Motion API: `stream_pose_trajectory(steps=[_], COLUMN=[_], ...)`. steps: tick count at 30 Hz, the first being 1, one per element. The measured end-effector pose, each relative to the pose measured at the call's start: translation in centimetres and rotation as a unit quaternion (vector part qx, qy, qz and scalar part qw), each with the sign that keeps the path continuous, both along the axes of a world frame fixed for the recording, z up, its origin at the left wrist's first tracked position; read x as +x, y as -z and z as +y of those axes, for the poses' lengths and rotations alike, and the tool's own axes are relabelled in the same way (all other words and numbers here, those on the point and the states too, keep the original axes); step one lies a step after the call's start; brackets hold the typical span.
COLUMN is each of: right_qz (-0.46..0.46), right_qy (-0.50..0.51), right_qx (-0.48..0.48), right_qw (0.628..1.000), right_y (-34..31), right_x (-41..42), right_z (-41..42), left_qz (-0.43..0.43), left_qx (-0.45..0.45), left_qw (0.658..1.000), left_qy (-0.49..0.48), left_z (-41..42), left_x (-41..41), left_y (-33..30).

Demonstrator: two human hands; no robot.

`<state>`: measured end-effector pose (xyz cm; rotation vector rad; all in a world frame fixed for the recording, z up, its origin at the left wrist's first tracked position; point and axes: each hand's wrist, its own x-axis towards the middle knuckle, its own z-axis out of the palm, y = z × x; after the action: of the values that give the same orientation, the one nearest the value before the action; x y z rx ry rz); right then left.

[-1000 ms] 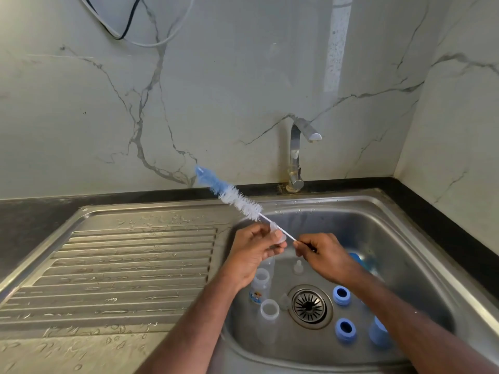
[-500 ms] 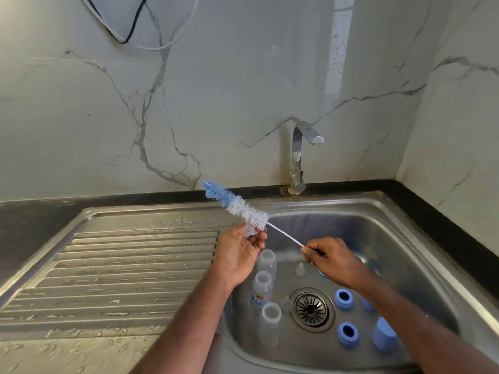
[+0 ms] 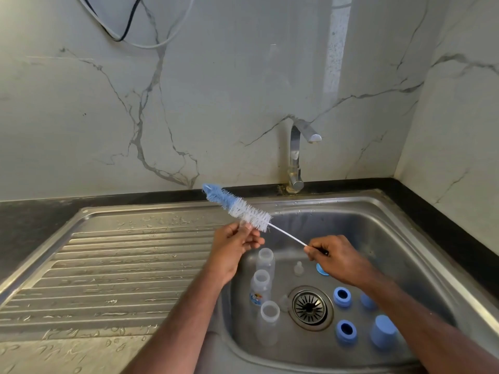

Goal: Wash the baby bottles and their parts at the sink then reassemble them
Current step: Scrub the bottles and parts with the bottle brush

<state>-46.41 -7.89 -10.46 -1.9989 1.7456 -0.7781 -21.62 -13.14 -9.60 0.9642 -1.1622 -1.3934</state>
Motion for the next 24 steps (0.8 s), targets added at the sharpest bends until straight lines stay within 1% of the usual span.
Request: stream_pose_trajectory(steps=[2, 5, 7, 9, 11, 13, 15, 16, 18, 20, 22, 23, 24], right_qz=[0.010, 0.014, 0.003, 0.002, 0.013, 0.018, 0.023, 0.025, 0.017, 0.000, -0.003, -0.001, 0.000], right_qy=[-0.002, -0.004, 0.000, 0.001, -0.008, -0.004, 0.008, 0.011, 0.012, 0.016, 0.021, 0.028, 0.035], right_qx=[-0.007, -0.042, -0.043, -0.023, -0.009, -0.007, -0.013, -0.020, -0.030, -0.021, -0.005, 0.001, 0.001], right_qw=[1.000, 0.999, 0.999, 1.000, 1.000, 1.000, 1.000, 0.999, 0.999, 1.000, 1.000, 1.000, 0.999], right_y=[0.2, 0.1, -0.1, -0.5, -0.7, -0.6, -0.4, -0.4, -0.5, -0.8, -1.1, -1.1, -1.0], right_x=[0.7, 1.8, 1.3, 0.2, -0.8, -0.6, 0.3, 0.8, 1.2, 0.5, -0.7, -1.3, -2.0], right_z=[0.1, 0.1, 0.0, 0.1, 0.3, 0.4, 0.3, 0.2, 0.0, 0.0, 0.1, 0.1, 0.1], left_qz=[-0.045, -0.046, -0.037, -0.032, -0.046, -0.075, -0.095, -0.087, -0.043, 0.034, 0.123, 0.147, 0.150], left_qx=[-0.009, -0.010, -0.016, -0.013, -0.012, -0.019, -0.032, -0.035, -0.026, -0.008, 0.011, 0.020, 0.029], left_qw=[0.999, 0.997, 0.998, 0.999, 0.999, 0.997, 0.995, 0.996, 0.999, 0.999, 0.992, 0.989, 0.988], left_qy=[0.028, 0.053, 0.044, 0.009, -0.026, -0.025, -0.002, 0.007, 0.002, -0.008, -0.002, 0.001, 0.005], left_z=[0.6, 1.3, 1.2, 0.7, 0.2, 0.2, 0.8, 1.0, 0.9, 0.5, 0.2, 0.1, 0.1], left_x=[-0.6, -2.0, -2.2, -1.7, -0.9, -0.7, -1.4, -1.8, -2.1, -1.4, -0.6, -0.3, -0.3], left_y=[0.2, 0.2, 0.0, -0.1, 0.1, 0.4, 0.5, 0.5, 0.4, 0.1, -0.2, -0.3, -0.3])
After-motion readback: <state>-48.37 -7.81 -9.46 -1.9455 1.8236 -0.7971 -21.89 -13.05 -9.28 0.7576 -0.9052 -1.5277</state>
